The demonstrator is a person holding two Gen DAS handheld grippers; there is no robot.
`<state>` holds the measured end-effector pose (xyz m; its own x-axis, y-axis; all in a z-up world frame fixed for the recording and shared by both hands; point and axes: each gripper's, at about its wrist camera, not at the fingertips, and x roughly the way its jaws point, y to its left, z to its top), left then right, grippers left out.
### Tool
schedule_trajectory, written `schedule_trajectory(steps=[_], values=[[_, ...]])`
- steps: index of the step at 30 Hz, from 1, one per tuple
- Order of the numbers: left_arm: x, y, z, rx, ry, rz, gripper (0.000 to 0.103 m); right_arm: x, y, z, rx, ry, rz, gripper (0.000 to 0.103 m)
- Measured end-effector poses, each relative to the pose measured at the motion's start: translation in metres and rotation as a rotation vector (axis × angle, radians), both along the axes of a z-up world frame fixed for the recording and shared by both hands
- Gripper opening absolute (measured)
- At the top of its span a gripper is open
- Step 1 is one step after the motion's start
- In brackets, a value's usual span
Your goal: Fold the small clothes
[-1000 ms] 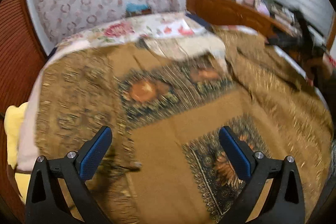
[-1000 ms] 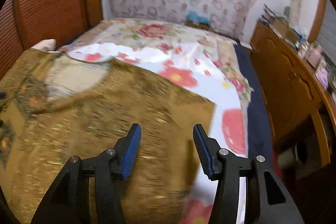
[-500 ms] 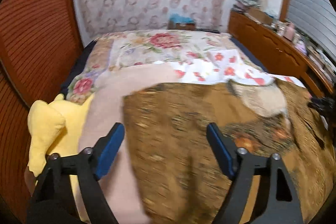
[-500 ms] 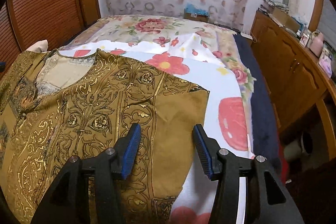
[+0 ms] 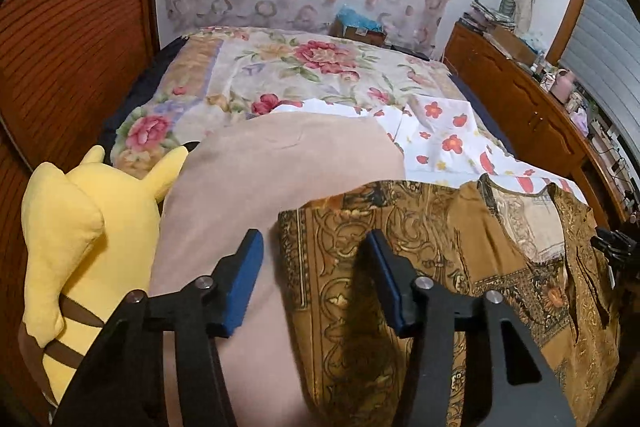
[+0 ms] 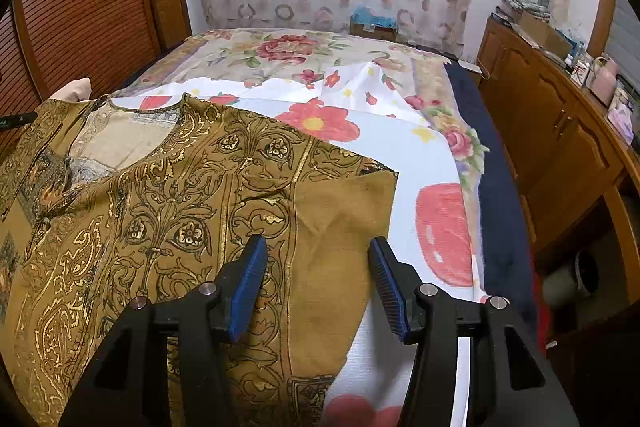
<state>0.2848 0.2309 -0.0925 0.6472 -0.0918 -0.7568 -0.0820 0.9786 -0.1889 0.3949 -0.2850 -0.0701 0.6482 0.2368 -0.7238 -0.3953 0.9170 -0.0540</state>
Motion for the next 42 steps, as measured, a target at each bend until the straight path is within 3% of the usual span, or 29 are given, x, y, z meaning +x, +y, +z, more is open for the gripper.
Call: schedule_trajectory(steps=[1,2,3,9,14,17,22,26,27,31,37,42], values=[[0.0,0.0,0.0,-0.001,-0.002,-0.006,0.041,0.0,0.0,0.0,0.0,0.0,0.0,0.056],[-0.001,-0.003,0.001,-0.003,-0.007,-0.032,0.016,0.0,-0.001,0.0,0.001,0.0,0.0,0.056],[-0.001,-0.006,0.002,-0.006,-0.004,-0.056,0.004,0.0,-0.001,0.0,0.001,0.001,-0.001,0.056],[-0.025,-0.031,0.034,0.057,-0.13,-0.065,0.003,-0.001,-0.003,0.001,-0.001,-0.002,-0.006,0.058],[-0.052,-0.048,0.056,0.062,-0.194,-0.108,0.003,0.004,-0.01,0.002,0.013,0.005,-0.042,0.058],[-0.067,-0.055,0.059,0.072,-0.203,-0.128,0.003,0.011,-0.021,0.003,0.012,0.0,-0.114,0.058],[-0.089,-0.063,0.057,0.094,-0.204,-0.14,0.003,0.025,-0.029,0.003,0.063,0.041,-0.132,0.058],[-0.112,-0.065,0.057,0.084,-0.214,-0.14,0.003,0.017,-0.011,0.004,0.041,0.043,-0.072,0.019],[-0.12,-0.066,0.057,0.082,-0.218,-0.139,0.003,0.01,-0.005,0.004,0.023,0.033,-0.066,0.009],[-0.153,-0.072,0.055,0.08,-0.228,-0.138,0.003,-0.024,0.008,0.012,-0.022,-0.024,-0.011,0.005],[-0.208,-0.066,0.058,0.083,-0.275,-0.104,0.003,-0.105,-0.019,0.053,0.162,-0.15,0.033,0.005],[-0.246,-0.064,0.062,0.069,-0.303,-0.086,0.003,-0.182,-0.052,0.07,0.227,-0.218,0.059,0.005]])
